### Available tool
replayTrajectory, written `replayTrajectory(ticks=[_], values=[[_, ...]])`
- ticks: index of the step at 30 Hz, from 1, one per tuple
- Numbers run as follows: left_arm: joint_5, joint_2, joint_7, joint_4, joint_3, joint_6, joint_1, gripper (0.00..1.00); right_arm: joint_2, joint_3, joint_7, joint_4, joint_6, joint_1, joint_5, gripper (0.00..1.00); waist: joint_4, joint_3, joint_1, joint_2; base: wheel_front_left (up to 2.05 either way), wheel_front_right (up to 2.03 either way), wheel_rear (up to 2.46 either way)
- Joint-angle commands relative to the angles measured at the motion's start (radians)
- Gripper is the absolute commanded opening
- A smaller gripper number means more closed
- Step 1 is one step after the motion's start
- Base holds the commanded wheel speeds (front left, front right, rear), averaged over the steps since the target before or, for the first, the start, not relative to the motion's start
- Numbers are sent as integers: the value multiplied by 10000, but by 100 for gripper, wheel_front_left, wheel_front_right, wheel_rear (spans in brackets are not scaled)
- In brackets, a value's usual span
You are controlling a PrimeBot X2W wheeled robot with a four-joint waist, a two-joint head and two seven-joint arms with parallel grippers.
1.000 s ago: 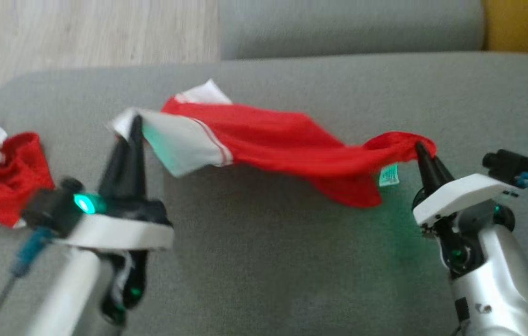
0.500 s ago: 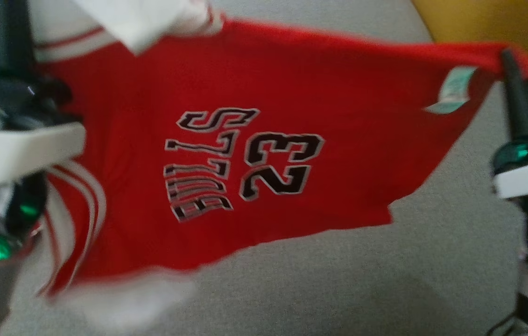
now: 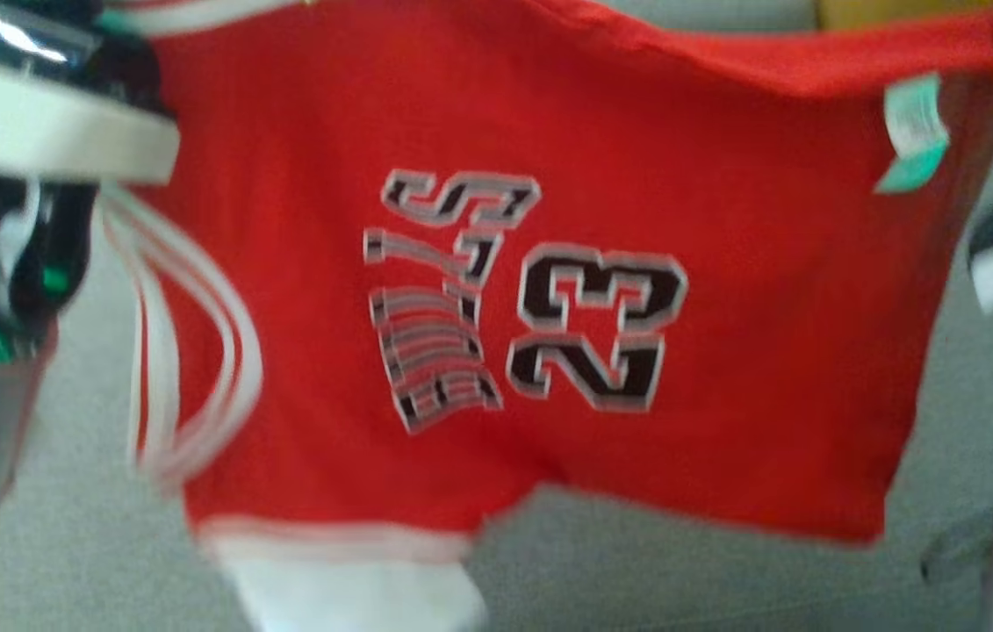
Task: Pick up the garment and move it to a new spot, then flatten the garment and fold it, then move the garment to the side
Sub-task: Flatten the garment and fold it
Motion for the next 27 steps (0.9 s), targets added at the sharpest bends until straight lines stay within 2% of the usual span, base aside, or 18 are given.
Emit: replayTrajectory(ticks=[1, 5, 7, 10, 16, 21, 27], values=[[123, 334, 77, 106, 372, -110, -981, 0, -33, 352, 23, -12, 39, -1093, -151, 0, -151, 869, 0, 0, 0, 0, 0], [577, 349, -75, 1753, 128, -615, -2507, 0, -33, 598, -535, 1992, 39, -3220, -800, 0, -297, 1708, 0, 0, 0, 0, 0], [928, 289, -356, 2746, 3, -879, -3517, 0, -33, 529, -1151, 3251, 39, -4506, -1083, 0, -328, 1985, 0, 0, 0, 0, 0], [1893, 381, -810, 4170, -436, -1288, -5036, 0, -33, 478, -2180, 5207, 39, -6382, -2196, 0, -339, 2338, 0, 0, 0, 0, 0], [2580, -390, -1940, 6681, -634, -1177, -7144, 0, -32, 40, -3893, 8463, 39, -8934, -4222, 0, 34, 3187, 0, 0, 0, 0, 0], [2483, -1112, -2848, 8106, -797, -1279, -7404, 0, -32, -536, -4842, 10178, 39, -9846, -5139, 0, 543, 4444, 0, 0, 0, 0, 0], [2201, -1730, -4121, 9157, -1085, -1644, -6424, 0, -32, -1066, -6232, 12076, 39, -9740, -5669, 0, 922, 5466, 0, 0, 0, 0, 0]])
